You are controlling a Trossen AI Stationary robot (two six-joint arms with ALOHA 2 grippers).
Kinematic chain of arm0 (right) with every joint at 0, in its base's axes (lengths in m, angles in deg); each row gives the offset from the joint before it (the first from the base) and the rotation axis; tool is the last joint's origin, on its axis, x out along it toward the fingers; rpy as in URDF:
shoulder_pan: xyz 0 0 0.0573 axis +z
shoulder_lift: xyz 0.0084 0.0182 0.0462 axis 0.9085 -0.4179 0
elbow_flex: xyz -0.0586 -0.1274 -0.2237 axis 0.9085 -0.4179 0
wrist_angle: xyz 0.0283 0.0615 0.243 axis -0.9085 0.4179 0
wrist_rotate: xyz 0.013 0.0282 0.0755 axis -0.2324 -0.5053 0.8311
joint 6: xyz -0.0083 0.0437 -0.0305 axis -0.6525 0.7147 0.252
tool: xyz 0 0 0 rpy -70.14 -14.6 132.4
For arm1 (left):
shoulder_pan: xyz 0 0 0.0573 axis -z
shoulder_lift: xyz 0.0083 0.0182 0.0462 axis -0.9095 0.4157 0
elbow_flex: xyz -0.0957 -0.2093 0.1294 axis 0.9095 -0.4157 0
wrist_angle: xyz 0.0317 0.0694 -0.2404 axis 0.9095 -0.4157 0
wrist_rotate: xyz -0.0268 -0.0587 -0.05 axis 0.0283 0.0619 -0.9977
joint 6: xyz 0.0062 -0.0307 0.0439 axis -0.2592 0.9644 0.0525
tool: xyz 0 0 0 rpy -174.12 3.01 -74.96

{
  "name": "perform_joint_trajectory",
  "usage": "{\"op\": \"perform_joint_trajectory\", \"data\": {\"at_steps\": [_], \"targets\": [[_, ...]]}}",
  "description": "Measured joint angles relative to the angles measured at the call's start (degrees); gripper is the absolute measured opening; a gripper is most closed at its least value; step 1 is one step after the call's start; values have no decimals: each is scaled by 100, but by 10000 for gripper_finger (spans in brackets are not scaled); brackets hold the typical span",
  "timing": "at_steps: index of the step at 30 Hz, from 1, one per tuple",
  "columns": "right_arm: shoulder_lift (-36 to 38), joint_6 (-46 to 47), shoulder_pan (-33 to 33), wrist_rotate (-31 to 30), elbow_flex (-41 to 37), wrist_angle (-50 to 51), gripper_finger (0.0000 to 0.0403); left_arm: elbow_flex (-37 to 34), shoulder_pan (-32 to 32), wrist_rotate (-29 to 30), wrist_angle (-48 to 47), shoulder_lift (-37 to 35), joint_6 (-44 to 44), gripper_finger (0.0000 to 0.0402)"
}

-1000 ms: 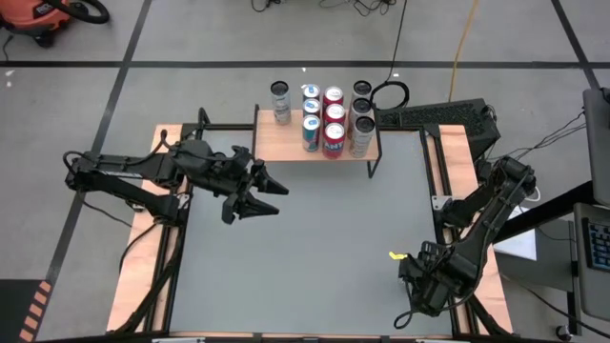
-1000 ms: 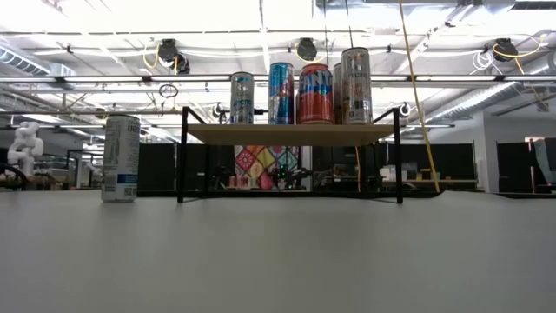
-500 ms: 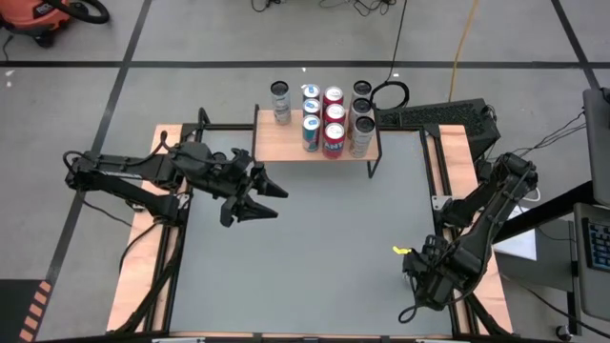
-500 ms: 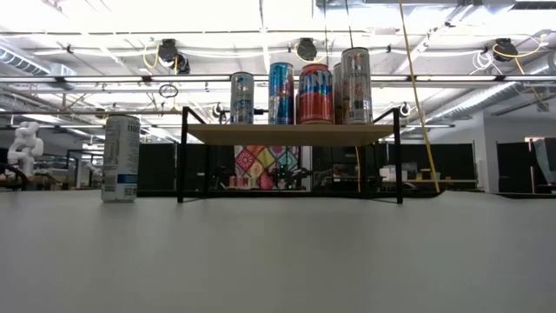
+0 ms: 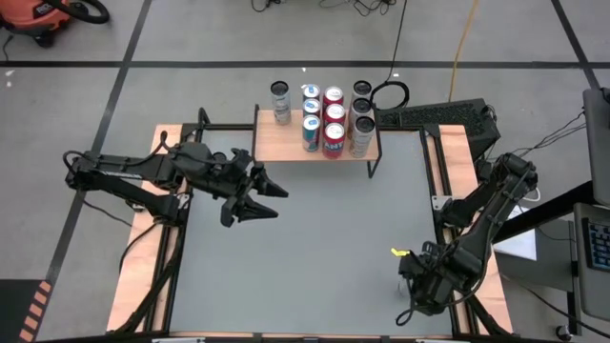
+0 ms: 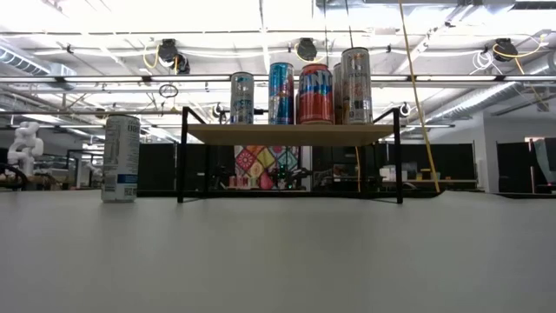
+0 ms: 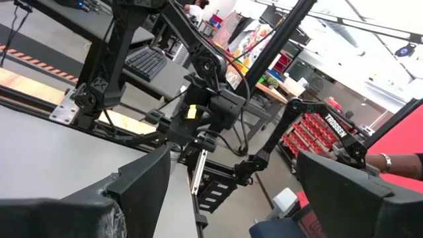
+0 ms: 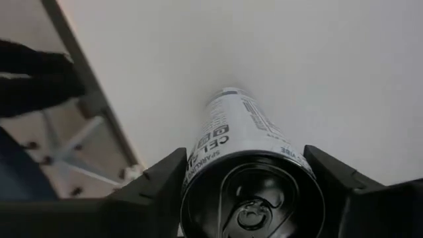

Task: Place canned beverage on shelf
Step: Put the bottom white soda can on the shelf aligned with the other white soda can

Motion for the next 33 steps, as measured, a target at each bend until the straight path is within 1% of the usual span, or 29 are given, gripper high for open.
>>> {"op": "perform_joint_trajectory", "data": {"at_steps": [7,12,17,20,24,27,30,33], "targets": [[-7,718,-167,-6,146,-386,210,0,193,45,4,0,-35,329],[-7,1178,-363,-226,177,-794,209,0,369,327,10,0,-42,329],[-7,1511,-544,-739,177,-1382,209,0,561,647,112,0,-46,329],[-7,1553,-628,-1093,177,-1873,209,0,687,888,134,0,-192,329],[-7,1482,-694,-1793,181,-2346,208,0,887,1240,-17,0,-602,329],[-7,1480,-756,-2312,181,-2626,208,0,1045,1670,-154,0,-890,329],[15,1428,-844,-2580,181,-3125,208,0,1232,2100,-293,0,-1209,329],[17,1277,-971,-2715,181,-3698,208,0,1440,2318,-547,0,-1724,329]]}}
